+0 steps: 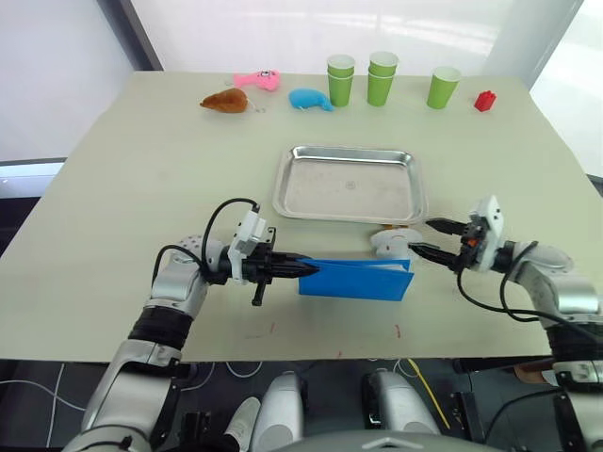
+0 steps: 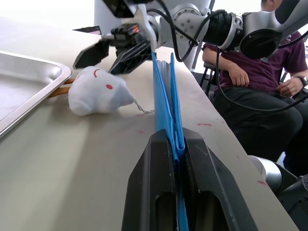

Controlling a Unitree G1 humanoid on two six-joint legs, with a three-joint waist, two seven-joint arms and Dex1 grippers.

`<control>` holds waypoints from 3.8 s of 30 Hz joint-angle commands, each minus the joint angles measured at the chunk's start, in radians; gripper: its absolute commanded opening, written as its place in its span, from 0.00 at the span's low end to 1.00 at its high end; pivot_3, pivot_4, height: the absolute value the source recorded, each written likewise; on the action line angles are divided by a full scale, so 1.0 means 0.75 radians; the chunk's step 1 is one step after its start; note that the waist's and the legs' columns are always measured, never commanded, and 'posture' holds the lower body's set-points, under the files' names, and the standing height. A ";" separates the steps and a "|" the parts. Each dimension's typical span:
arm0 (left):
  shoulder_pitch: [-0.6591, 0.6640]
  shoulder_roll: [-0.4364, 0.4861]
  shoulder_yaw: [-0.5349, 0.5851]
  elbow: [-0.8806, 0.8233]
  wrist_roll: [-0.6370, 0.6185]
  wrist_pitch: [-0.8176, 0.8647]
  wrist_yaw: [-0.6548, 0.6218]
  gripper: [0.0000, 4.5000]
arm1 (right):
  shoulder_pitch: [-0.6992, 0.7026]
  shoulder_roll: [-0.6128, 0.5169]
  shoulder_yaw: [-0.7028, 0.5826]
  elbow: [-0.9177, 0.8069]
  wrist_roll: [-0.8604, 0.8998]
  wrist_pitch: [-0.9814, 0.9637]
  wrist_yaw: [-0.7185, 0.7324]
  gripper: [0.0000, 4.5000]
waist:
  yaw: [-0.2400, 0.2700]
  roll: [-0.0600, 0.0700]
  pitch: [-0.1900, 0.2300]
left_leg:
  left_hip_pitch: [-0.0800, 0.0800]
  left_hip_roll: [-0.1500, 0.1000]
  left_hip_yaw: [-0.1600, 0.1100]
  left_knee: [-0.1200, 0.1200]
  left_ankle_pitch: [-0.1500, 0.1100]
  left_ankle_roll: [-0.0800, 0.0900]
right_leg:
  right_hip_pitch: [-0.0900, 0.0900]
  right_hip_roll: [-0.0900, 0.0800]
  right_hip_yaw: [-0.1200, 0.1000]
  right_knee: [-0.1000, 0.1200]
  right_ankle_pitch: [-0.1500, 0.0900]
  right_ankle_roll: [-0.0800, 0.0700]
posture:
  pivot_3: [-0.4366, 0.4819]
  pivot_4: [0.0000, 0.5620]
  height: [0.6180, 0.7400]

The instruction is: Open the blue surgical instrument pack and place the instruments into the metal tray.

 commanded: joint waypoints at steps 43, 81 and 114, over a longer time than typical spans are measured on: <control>-0.122 -0.059 0.045 0.152 0.227 -0.267 0.008 0.00 | 0.202 -0.126 -0.632 -0.690 0.916 0.720 -0.368 0.01 | 0.000 0.000 0.000 | -0.001 0.000 -0.002 0.000 0.000 0.000 | 0.000 0.000 0.000 -0.001 0.000 0.000 | 0.48 0.27 1.00; -0.307 -0.165 0.068 0.375 0.268 -0.345 -0.014 0.00 | -0.344 0.466 0.279 -0.633 0.304 0.126 -0.385 0.01 | -0.001 0.000 0.000 | -0.006 0.000 -0.005 0.000 0.000 0.000 | -0.003 0.001 -0.003 -0.001 0.000 0.000 | 0.48 0.27 1.00; -0.318 -0.204 0.081 0.405 0.294 -0.355 -0.024 0.00 | -0.221 0.233 0.623 -0.494 -0.153 -0.149 0.018 0.01 | 0.004 0.000 0.000 | -0.006 -0.001 -0.006 0.000 0.000 0.000 | -0.003 0.001 -0.005 -0.001 0.000 0.000 | 0.48 0.27 1.00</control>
